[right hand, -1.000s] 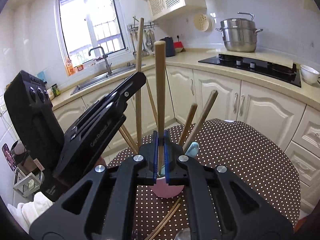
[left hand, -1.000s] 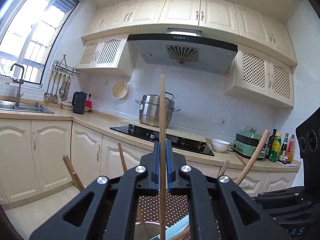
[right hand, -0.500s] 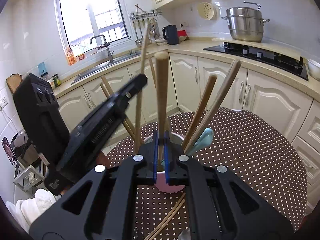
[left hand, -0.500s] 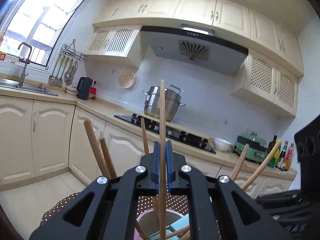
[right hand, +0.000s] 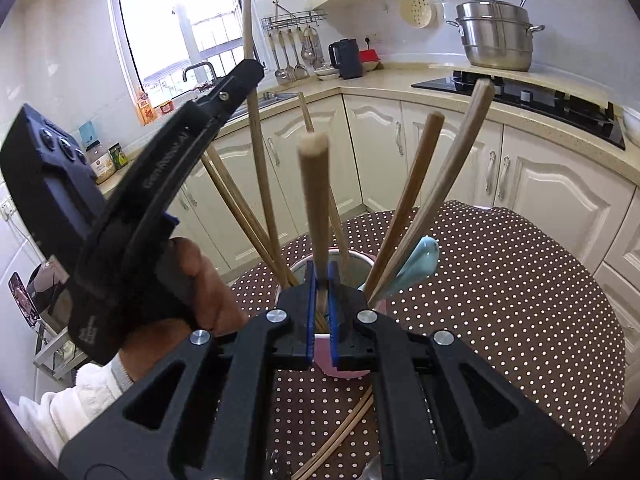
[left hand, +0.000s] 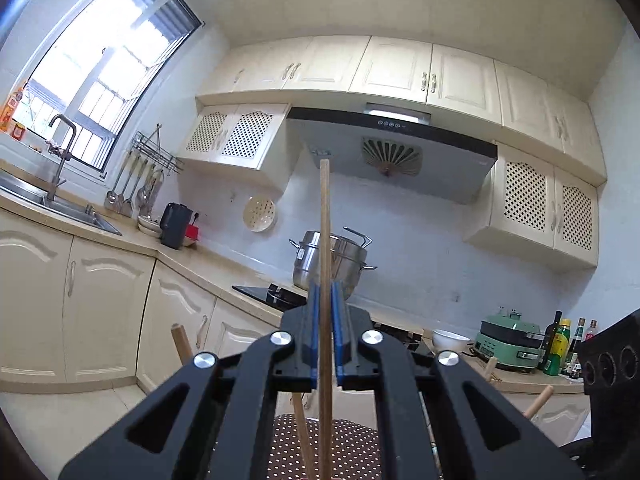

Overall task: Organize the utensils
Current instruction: 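Open the left gripper to release its chopstick in the cup while the right gripper opens too, then grasp the metal spoon by its handle with the left gripper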

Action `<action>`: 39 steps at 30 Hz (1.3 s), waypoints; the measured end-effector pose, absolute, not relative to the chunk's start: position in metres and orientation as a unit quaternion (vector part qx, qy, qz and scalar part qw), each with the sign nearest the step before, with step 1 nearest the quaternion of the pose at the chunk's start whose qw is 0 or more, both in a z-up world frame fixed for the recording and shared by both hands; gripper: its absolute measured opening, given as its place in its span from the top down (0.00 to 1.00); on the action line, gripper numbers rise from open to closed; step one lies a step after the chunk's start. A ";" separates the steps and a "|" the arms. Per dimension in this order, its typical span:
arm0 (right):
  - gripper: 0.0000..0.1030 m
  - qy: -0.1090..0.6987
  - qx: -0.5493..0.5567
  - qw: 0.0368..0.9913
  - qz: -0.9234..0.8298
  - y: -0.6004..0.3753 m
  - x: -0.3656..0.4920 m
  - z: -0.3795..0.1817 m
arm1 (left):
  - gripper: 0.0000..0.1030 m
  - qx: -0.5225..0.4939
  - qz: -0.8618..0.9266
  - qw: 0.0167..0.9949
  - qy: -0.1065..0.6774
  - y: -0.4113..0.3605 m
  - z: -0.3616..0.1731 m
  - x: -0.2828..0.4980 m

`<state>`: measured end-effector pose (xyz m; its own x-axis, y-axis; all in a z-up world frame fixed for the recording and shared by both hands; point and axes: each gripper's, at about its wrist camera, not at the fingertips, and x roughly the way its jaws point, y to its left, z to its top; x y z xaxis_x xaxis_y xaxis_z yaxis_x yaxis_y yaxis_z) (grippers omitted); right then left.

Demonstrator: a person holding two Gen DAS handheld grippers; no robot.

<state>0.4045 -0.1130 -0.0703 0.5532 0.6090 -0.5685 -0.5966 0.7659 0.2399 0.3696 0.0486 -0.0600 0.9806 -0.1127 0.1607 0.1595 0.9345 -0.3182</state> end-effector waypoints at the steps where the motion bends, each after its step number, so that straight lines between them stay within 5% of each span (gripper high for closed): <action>1: 0.95 0.327 0.011 0.880 0.343 -0.113 0.406 -0.072 | 0.94 -0.165 -0.071 0.981 -0.068 0.047 -0.061 0.371; 17: 0.93 0.331 0.027 0.884 0.328 -0.121 0.405 -0.078 | 0.93 -0.113 -0.084 0.990 0.024 0.034 -0.096 0.354; 19: 0.91 0.332 0.028 0.887 0.320 -0.123 0.403 -0.078 | 0.63 -0.115 -0.090 0.989 0.038 0.036 -0.097 0.347; 20: 0.86 0.332 0.028 0.889 0.315 -0.124 0.400 -0.078 | 0.56 -0.118 -0.090 0.988 0.047 0.038 -0.096 0.343; 26: 0.52 0.317 0.033 0.900 0.298 -0.132 0.380 -0.067 | 0.46 -0.136 -0.085 0.983 0.091 0.048 -0.087 0.313; 28: 0.51 0.310 0.037 0.904 0.291 -0.139 0.371 -0.062 | 0.38 -0.129 -0.084 0.982 0.109 0.048 -0.083 0.300; 39: 0.47 0.350 0.053 0.903 0.246 -0.192 0.323 -0.095 | 0.36 -0.064 -0.139 0.923 0.354 0.010 -0.118 0.279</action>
<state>0.3229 -0.1923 -0.0948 0.6348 0.4806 -0.6050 -0.4058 0.8737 0.2682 0.2785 0.0101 -0.1175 0.7104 -0.3026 -0.6354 0.2117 0.9529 -0.2171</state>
